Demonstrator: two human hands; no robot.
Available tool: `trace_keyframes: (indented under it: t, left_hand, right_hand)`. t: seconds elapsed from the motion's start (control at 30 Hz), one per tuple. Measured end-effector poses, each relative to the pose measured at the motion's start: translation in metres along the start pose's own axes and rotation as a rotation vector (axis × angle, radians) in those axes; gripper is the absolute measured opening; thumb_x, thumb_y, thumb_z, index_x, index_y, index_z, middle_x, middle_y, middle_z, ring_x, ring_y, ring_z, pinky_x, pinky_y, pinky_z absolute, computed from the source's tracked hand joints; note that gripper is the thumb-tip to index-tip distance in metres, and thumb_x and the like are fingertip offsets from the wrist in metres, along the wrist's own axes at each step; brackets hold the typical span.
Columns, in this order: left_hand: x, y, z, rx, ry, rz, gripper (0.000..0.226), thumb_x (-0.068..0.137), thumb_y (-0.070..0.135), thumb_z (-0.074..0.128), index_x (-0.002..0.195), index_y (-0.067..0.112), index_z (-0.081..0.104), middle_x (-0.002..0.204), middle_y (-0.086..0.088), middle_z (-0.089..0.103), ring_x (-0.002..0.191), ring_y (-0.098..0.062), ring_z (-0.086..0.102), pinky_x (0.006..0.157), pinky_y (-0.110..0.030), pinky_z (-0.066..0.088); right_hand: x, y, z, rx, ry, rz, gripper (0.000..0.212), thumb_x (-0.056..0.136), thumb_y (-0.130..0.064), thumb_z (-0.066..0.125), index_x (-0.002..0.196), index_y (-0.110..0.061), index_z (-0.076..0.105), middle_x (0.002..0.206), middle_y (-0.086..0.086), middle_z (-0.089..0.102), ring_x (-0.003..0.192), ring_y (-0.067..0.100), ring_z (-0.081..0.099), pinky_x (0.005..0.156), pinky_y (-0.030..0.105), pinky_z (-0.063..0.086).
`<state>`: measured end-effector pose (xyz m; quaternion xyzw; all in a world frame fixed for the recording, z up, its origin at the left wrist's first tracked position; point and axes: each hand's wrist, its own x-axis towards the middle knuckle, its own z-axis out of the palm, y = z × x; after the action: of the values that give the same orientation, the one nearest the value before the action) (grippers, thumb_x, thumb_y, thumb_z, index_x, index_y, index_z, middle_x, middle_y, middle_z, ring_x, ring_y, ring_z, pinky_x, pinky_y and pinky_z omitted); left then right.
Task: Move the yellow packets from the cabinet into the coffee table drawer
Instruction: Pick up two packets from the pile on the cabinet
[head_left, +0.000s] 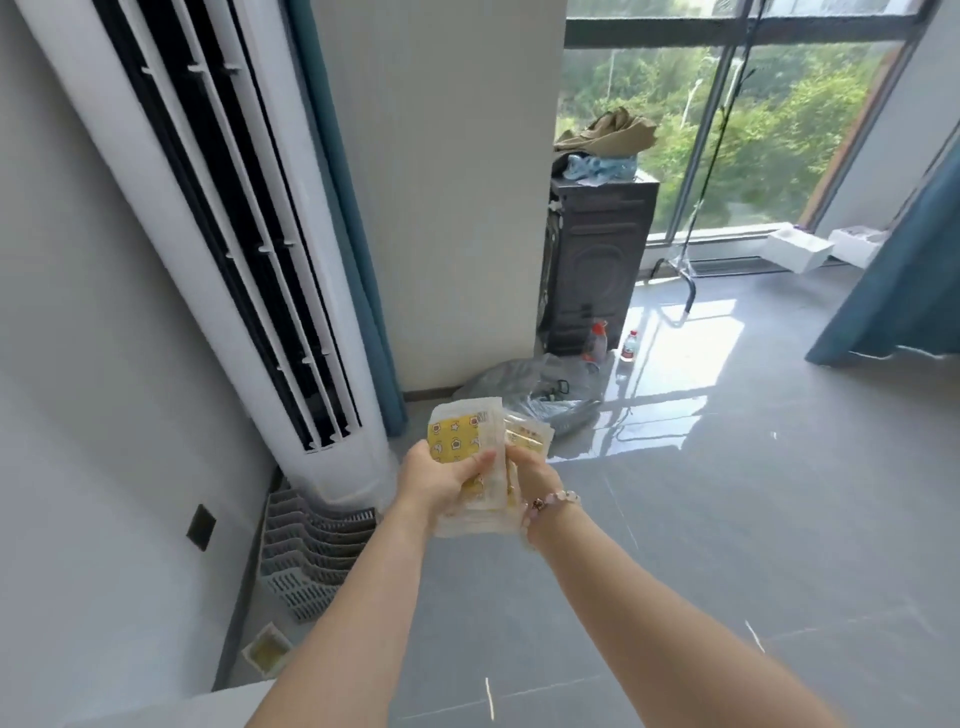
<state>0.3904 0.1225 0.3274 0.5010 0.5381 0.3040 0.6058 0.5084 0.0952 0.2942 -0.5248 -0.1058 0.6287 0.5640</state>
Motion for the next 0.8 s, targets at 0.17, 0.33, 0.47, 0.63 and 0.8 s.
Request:
trace_keyframes:
  t: [0.17, 0.33, 0.47, 0.63, 0.8]
  left_hand:
    - [-0.012, 0.003, 0.103, -0.069, -0.139, -0.097, 0.015, 0.08, 0.01, 0.074, 0.09, 0.004, 0.066, 0.086, -0.012, 0.068, 0.071, -0.025, 0.064, 0.073, -0.039, 0.054]
    - [-0.012, 0.0, 0.222, -0.047, -0.254, -0.106, 0.004, 0.085, 0.008, 0.069, 0.086, 0.008, 0.065, 0.078, -0.006, 0.065, 0.065, -0.019, 0.061, 0.053, -0.023, 0.05]
    - [-0.019, -0.002, 0.325, 0.033, -0.42, -0.152, 0.006, 0.087, 0.015, 0.068, 0.086, 0.01, 0.064, 0.078, -0.004, 0.062, 0.07, -0.019, 0.057, 0.062, -0.025, 0.043]
    - [-0.044, -0.008, 0.435, 0.149, -0.7, -0.248, 0.019, 0.089, 0.011, 0.064, 0.106, 0.005, 0.06, 0.081, -0.007, 0.063, 0.059, -0.017, 0.062, 0.047, -0.023, 0.046]
    - [-0.088, -0.025, 0.517, 0.303, -0.96, -0.255, 0.012, 0.087, 0.001, 0.063, 0.099, 0.003, 0.06, 0.075, -0.011, 0.065, 0.048, -0.016, 0.065, 0.041, -0.025, 0.051]
  right_hand:
    - [-0.035, -0.039, -0.093, 0.153, 0.341, -0.045, 0.075, 0.055, -0.047, 0.088, 0.111, -0.004, 0.064, 0.104, 0.015, 0.07, 0.091, 0.034, 0.069, 0.073, 0.047, 0.058]
    - [-0.072, -0.081, -0.228, 0.111, 0.687, -0.125, 0.061, 0.075, -0.04, 0.077, 0.115, 0.001, 0.058, 0.108, 0.01, 0.064, 0.099, 0.028, 0.063, 0.074, 0.034, 0.05]
    - [-0.114, -0.102, -0.335, 0.157, 0.849, -0.172, 0.063, 0.077, -0.04, 0.075, 0.122, 0.0, 0.057, 0.115, 0.014, 0.065, 0.095, 0.026, 0.062, 0.061, 0.027, 0.046]
    - [-0.173, -0.112, -0.434, 0.232, 1.015, -0.216, 0.075, 0.075, -0.048, 0.073, 0.132, -0.004, 0.051, 0.123, 0.014, 0.06, 0.1, 0.027, 0.061, 0.065, 0.029, 0.045]
    - [-0.226, -0.09, -0.493, 0.341, 1.177, -0.182, 0.081, 0.08, -0.046, 0.07, 0.142, -0.005, 0.038, 0.136, 0.013, 0.05, 0.112, 0.028, 0.053, 0.073, 0.031, 0.039]
